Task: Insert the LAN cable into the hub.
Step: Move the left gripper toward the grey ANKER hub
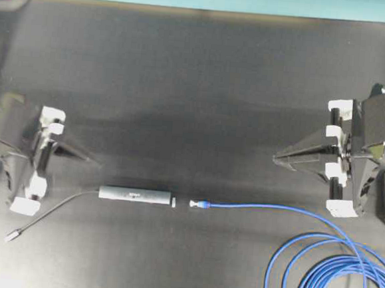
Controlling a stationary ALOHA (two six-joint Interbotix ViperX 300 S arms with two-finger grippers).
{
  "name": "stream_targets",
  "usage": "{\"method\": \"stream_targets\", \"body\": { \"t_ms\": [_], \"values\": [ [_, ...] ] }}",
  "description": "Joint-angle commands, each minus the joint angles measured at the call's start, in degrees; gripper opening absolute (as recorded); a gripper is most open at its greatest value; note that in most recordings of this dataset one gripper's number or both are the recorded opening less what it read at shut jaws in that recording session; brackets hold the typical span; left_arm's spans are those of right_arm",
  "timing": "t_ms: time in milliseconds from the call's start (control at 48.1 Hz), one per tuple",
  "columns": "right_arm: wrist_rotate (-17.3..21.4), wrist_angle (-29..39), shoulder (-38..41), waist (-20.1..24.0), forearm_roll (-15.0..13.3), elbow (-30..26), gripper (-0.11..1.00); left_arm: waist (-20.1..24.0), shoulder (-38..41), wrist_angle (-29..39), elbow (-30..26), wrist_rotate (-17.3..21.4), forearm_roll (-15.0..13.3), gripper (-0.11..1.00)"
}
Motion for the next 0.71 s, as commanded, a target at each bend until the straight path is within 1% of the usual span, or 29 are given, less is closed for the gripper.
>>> {"method": "stream_targets", "body": {
  "t_ms": [0,145,208,332,436,686],
  "values": [
    [0.70,0.00,0.00,0.53,0.09,-0.97,0.01,0.00,3.52,-3.69,0.18,-1.14,0.18,0.81],
    [0.88,-0.18,0.00,0.62,0.18,-1.05,0.01,0.26,9.58,-11.16,1.05,-1.58,0.18,0.74],
    [0.88,-0.26,0.00,0.62,0.35,-1.14,0.01,0.62,12.92,-15.56,1.58,-1.76,0.18,0.75],
    [0.88,-0.26,0.00,0.70,0.44,-1.14,0.01,0.70,18.54,-21.62,1.32,-2.02,0.18,0.76],
    [0.97,-0.26,-0.09,0.79,0.62,-1.14,0.01,0.70,23.20,-24.79,0.09,-2.02,0.18,0.76],
    [3.69,0.09,-0.18,1.23,0.70,-1.14,0.01,0.79,32.52,-29.00,-3.96,-2.11,0.18,0.76]
  ]
}}
